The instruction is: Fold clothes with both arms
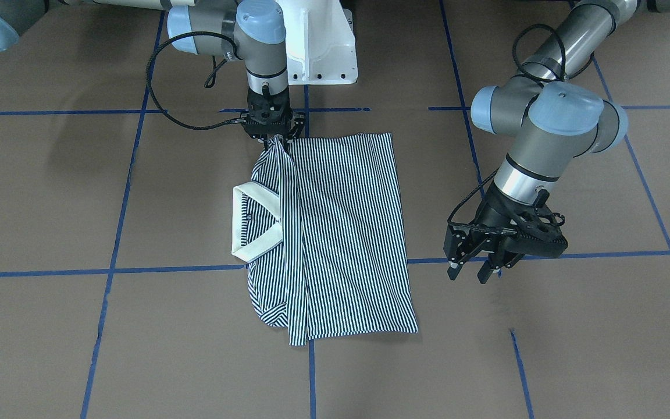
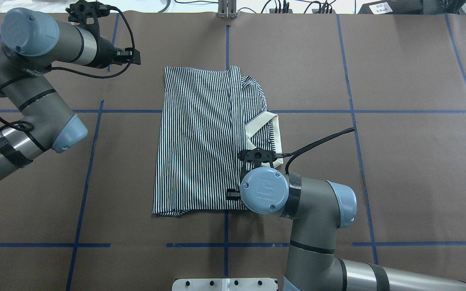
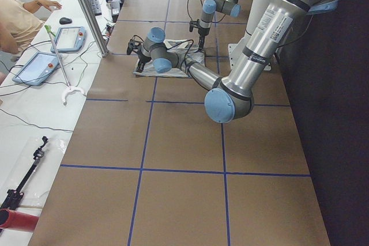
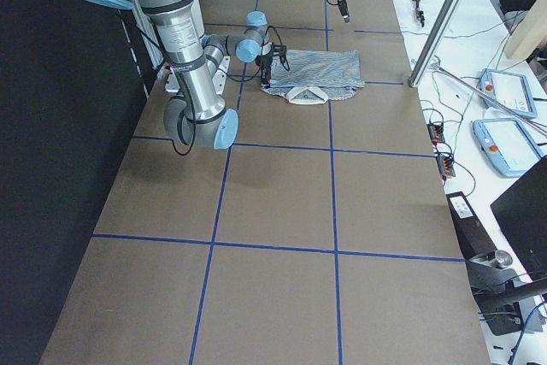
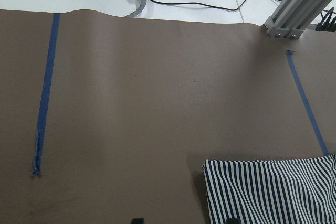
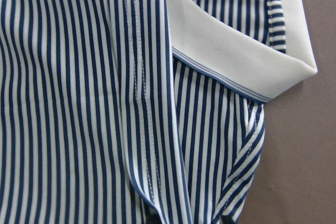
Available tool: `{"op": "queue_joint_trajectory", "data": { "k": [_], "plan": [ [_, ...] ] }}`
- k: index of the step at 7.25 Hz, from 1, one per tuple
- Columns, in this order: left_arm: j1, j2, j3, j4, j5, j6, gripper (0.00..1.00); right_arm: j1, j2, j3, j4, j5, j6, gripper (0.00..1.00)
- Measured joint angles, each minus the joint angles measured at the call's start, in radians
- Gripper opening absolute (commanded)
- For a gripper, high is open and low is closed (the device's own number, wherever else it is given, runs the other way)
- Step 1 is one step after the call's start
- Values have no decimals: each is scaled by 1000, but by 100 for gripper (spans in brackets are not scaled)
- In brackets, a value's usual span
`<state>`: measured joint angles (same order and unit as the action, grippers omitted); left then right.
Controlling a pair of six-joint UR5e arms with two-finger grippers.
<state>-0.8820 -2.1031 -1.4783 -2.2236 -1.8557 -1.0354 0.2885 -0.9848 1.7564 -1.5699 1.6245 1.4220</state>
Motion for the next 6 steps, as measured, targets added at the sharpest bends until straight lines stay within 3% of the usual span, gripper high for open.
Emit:
{"op": "queue_joint_trajectory", "data": {
  "k": [2, 6],
  "plan": [
    [0, 0, 0, 0, 1, -4, 61, -1, -6, 4, 1, 0, 29, 50],
    [0, 0, -7, 1, 2, -20, 61, -11, -12, 6, 7, 0, 134, 38]
  ]
}}
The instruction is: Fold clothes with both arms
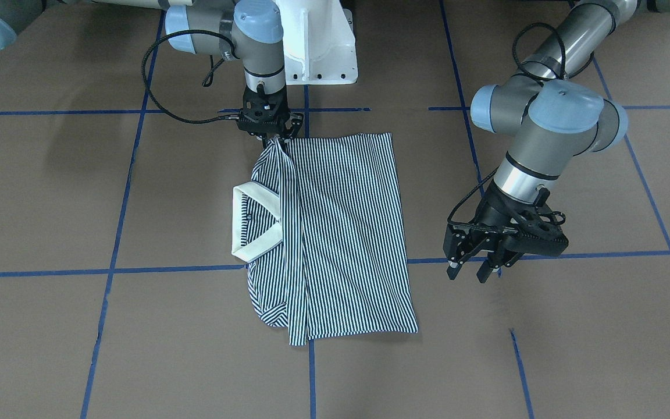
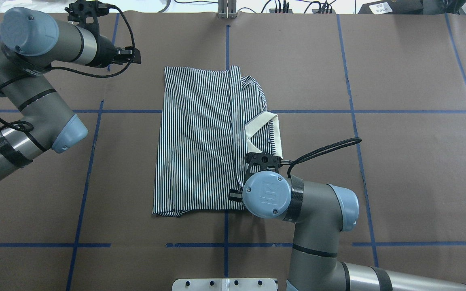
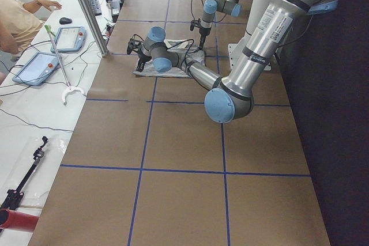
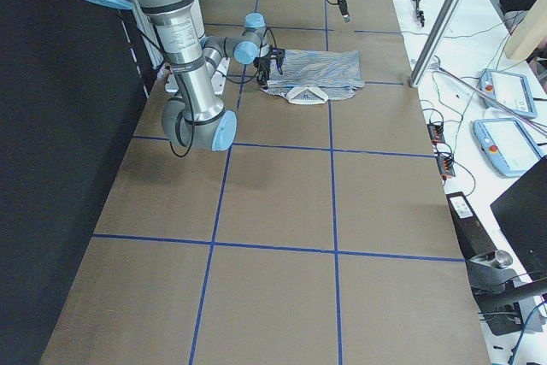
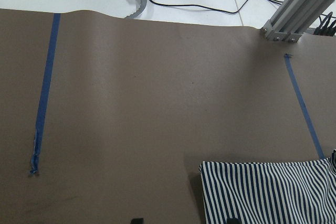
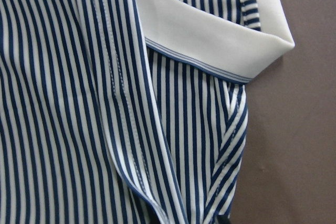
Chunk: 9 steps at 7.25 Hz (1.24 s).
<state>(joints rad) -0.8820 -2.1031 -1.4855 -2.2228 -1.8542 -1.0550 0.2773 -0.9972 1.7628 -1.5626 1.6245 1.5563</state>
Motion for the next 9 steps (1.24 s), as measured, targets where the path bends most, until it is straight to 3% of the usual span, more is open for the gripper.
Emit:
{"op": "queue_joint_trajectory", "data": {
  "k": [6, 8, 9],
  "plan": [
    [0, 0, -6, 4, 1, -2, 61, -16, -30, 34, -1, -1, 88, 38],
    [0, 0, -13, 13, 1, -2, 62, -23, -28, 28, 4, -2, 105, 33],
    [0, 0, -14, 15, 1, -2, 62, -23, -27, 27, 5, -2, 107, 24]
  ]
}}
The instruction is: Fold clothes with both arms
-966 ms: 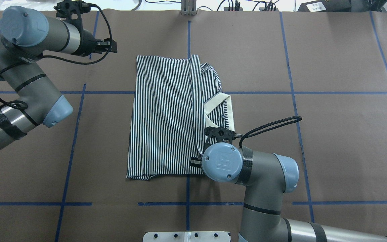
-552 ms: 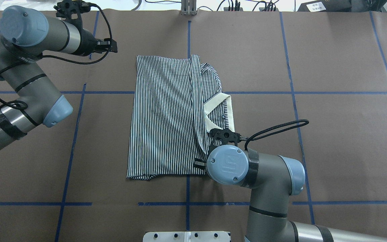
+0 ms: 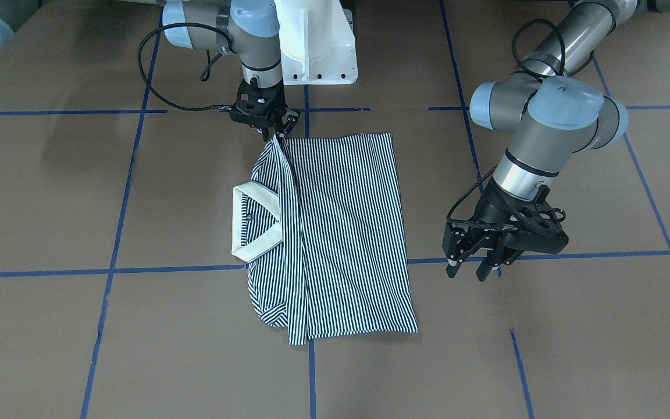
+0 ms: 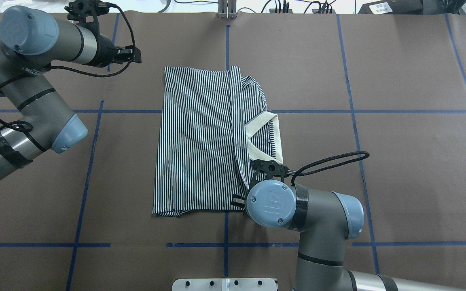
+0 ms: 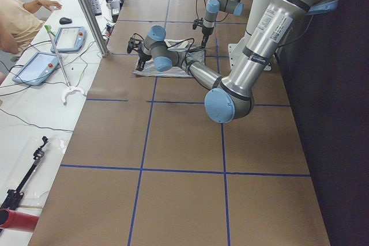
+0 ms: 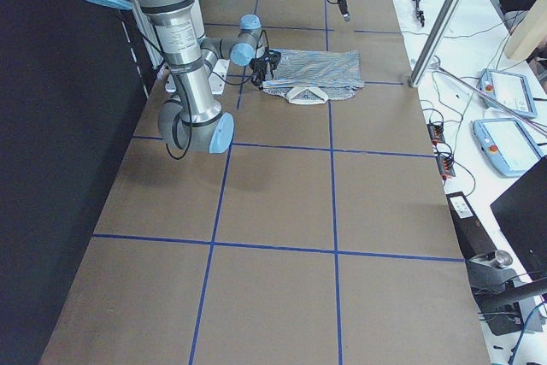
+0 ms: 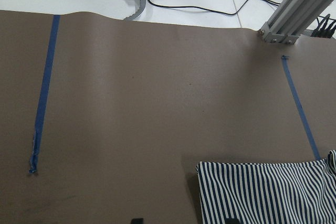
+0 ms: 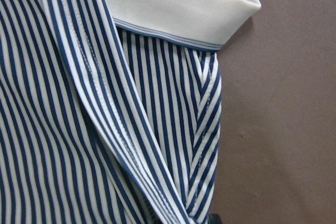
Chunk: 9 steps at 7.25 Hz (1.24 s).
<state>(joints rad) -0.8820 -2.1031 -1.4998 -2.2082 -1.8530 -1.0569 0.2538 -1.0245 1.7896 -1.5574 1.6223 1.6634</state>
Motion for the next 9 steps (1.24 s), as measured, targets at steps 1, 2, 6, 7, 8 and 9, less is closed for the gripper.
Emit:
{"op": "queue_joint_trajectory", "data": {
  "k": [1, 2, 6, 7, 8, 9],
  "plan": [
    [0, 0, -3, 1, 0, 0, 62, -1, 1, 0, 0, 0, 1, 15],
    [0, 0, -10, 11, 1, -3, 62, -1, 2, -1, 0, -1, 1, 10],
    [0, 0, -33, 44, 2, -13, 62, 4, 1, 1, -1, 1, 0, 35],
    [0, 0, -34, 45, 2, -14, 62, 6, 1, 1, -1, 1, -1, 37],
    [0, 0, -34, 45, 2, -18, 62, 6, 0, 1, -1, 0, -1, 37],
    [0, 0, -35, 45, 2, -24, 62, 7, 0, -1, -1, 0, -1, 38]
  ]
}}
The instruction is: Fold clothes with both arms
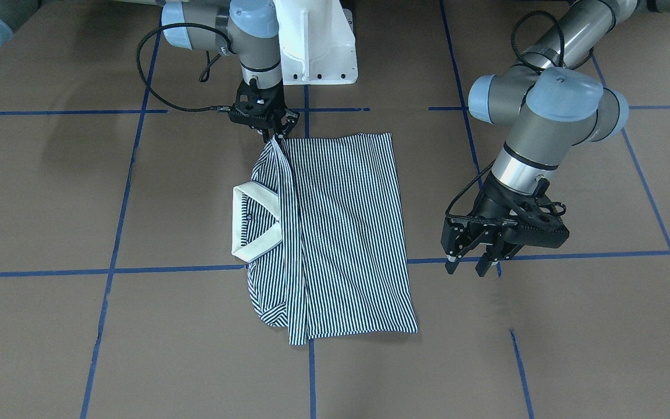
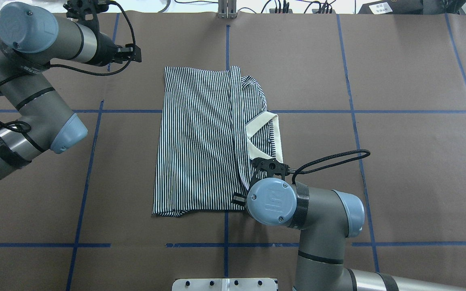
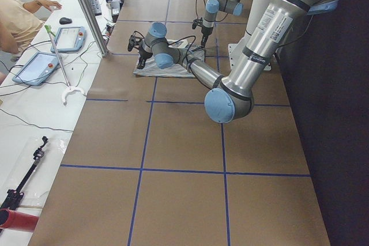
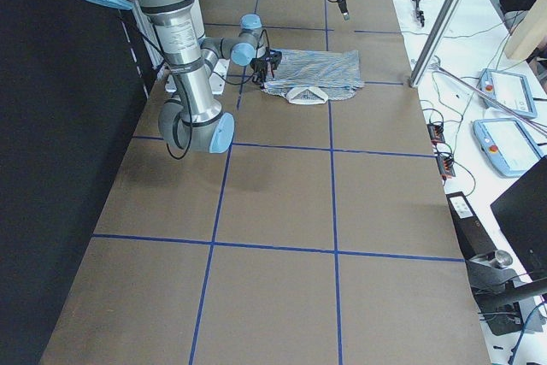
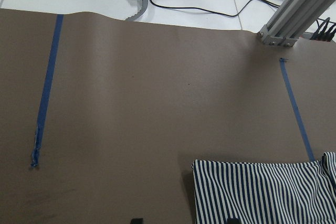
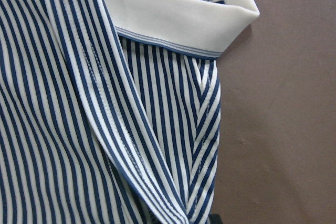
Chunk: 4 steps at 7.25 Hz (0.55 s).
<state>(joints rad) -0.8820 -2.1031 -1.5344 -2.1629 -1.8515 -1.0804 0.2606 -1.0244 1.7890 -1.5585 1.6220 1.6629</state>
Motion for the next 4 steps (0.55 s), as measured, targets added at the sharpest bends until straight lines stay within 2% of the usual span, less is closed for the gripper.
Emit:
{"op": "queue_joint_trajectory", "data": {
  "k": [3, 4],
  "plan": [
    [0, 0, -1, 0, 0, -12, 62, 0, 1, -8, 0, -1, 1, 37],
    [0, 0, -2, 0, 0, -14, 62, 0, 1, -12, 1, -1, 1, 29]
  ]
}}
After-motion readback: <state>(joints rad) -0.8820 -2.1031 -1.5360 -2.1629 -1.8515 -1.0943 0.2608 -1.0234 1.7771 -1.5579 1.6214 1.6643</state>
